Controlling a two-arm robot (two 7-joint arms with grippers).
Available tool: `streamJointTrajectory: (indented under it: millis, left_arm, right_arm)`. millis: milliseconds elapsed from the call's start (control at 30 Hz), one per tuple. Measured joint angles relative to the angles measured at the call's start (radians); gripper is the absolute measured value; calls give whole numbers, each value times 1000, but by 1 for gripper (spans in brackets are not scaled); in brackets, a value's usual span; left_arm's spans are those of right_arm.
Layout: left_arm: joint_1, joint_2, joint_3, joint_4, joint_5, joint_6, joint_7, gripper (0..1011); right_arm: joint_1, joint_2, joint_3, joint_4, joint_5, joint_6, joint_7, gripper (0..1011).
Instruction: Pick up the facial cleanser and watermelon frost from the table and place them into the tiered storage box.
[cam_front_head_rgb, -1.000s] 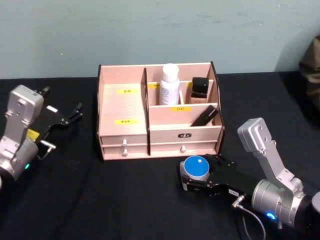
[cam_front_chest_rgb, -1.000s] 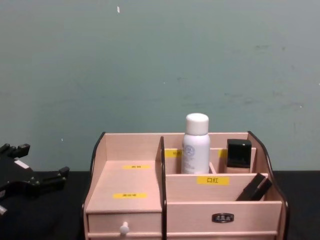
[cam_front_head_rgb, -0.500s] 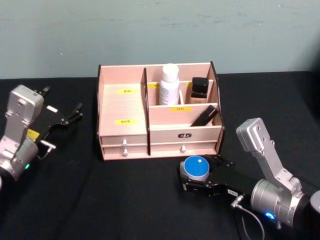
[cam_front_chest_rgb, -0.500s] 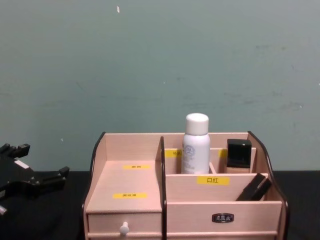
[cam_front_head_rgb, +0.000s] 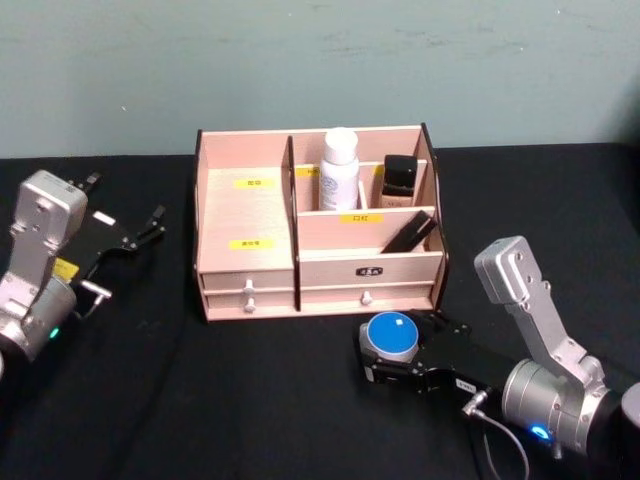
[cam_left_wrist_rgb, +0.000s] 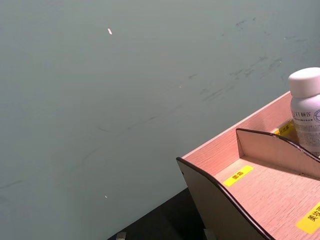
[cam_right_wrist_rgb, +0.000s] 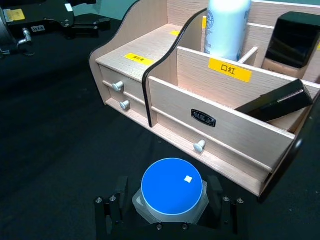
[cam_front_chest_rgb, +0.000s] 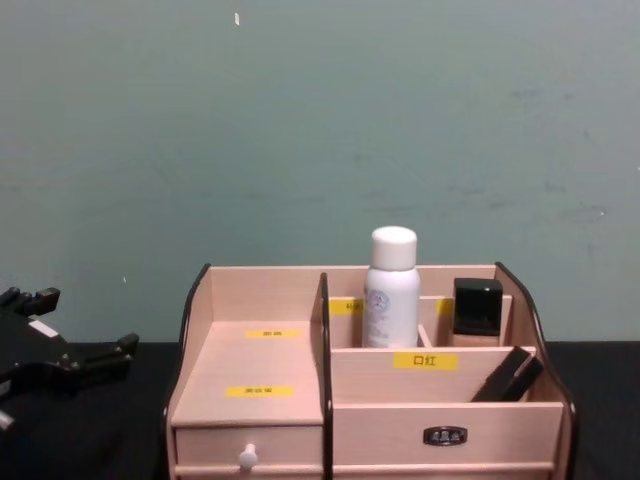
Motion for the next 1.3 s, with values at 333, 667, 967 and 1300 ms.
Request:
streamJointTrajectory:
  millis: [333,667,967,1300]
  left_arm:
    - [0,0,0,0,0,0,0,1001]
    - [0,0,0,0,0,0,0,1001]
    - [0,0,0,0,0,0,0,1001]
    - [0,0,0,0,0,0,0,1001]
  right_arm:
    - [-8,-3,4,-6,1,0,-12,1003]
    - [-9,-3,5,-6,2,-2,-11,1003]
    - [-8,-7,4,2,7,-1,-10,1003]
    - [-8,-7,4,3,6,0,-11,1003]
